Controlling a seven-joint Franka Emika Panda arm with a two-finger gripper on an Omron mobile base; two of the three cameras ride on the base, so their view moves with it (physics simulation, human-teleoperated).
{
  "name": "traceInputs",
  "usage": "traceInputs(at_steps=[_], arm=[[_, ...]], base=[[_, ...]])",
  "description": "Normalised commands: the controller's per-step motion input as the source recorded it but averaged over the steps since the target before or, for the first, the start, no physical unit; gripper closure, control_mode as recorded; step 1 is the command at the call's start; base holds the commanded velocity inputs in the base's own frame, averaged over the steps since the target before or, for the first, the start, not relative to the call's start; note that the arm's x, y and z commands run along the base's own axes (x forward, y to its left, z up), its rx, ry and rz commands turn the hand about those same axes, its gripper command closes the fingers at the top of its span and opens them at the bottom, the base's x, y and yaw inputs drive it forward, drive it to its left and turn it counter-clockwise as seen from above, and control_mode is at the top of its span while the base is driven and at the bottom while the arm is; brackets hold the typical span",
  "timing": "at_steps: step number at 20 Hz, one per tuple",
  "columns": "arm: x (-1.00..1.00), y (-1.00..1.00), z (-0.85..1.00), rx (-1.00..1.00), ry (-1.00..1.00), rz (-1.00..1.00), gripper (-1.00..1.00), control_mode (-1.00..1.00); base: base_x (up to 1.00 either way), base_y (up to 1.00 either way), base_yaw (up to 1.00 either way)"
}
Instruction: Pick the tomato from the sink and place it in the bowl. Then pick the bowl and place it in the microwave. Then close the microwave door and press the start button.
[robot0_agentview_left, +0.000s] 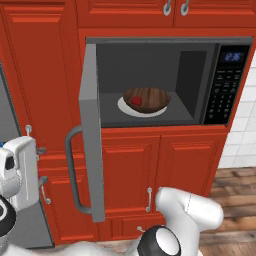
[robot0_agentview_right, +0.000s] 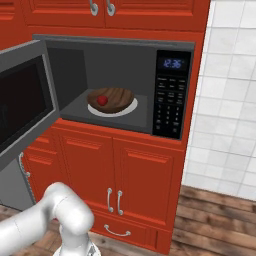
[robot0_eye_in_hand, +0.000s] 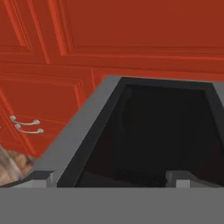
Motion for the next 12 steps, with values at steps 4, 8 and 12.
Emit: traceInputs(at_steps=[4, 8, 12], arm=[[0.32, -0.48, 0.00, 0.04, 0.00, -0.04, -1.00, -1.00], [0.10, -0.91, 0.00, 0.09, 0.00, -0.08, -1.00, -1.00], [0.01, -1.00, 0.00, 0.14, 0.00, -0.09, -1.00, -1.00]], base=[[0.00, 0.00, 0.00], [0.00, 0.00, 0.00], [0.00, 0.00, 0.00]])
